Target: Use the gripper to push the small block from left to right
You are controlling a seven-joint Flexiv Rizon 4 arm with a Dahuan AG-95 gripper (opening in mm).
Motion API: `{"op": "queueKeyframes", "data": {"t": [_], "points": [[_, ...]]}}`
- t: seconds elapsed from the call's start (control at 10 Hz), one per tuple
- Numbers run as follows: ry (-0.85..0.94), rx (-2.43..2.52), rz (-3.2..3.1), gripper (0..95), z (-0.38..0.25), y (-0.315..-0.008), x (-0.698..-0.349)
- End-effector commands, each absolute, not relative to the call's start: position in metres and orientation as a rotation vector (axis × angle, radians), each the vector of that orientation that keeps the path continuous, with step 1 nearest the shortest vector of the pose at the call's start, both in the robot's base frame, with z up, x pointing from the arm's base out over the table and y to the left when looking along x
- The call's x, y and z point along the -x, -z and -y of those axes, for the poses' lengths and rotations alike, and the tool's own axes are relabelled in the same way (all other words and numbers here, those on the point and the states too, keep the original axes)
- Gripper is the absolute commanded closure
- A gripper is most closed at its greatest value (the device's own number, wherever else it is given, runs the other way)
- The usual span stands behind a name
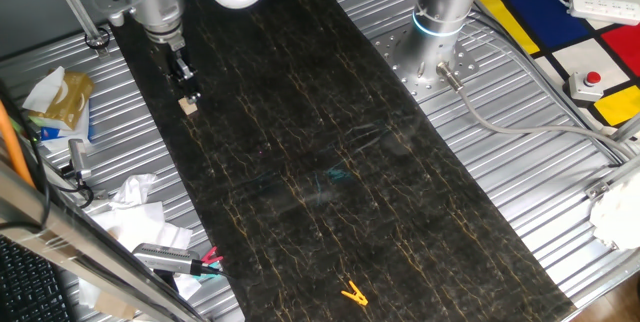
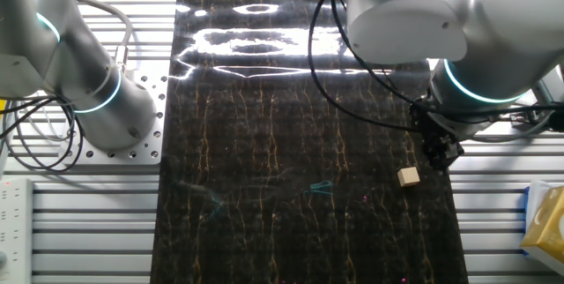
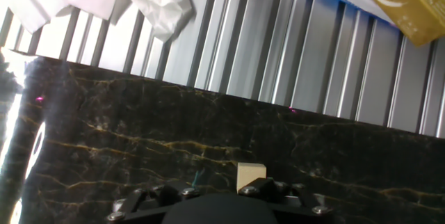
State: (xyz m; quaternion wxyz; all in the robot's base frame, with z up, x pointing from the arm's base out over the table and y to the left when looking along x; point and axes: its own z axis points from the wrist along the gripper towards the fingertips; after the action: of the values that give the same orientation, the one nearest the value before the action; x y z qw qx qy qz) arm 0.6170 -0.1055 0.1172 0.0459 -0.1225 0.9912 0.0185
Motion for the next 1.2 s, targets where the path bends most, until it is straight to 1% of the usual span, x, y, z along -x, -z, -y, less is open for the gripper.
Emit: {"op": "queueKeyframes", "data": {"t": [0.1, 1.2], "points": [[-0.061, 0.373, -3.028, 19.0, 0.105, -0.117, -0.617], [-0.043, 0.369, -3.011, 19.0, 0.097, -0.105, -0.620]]}}
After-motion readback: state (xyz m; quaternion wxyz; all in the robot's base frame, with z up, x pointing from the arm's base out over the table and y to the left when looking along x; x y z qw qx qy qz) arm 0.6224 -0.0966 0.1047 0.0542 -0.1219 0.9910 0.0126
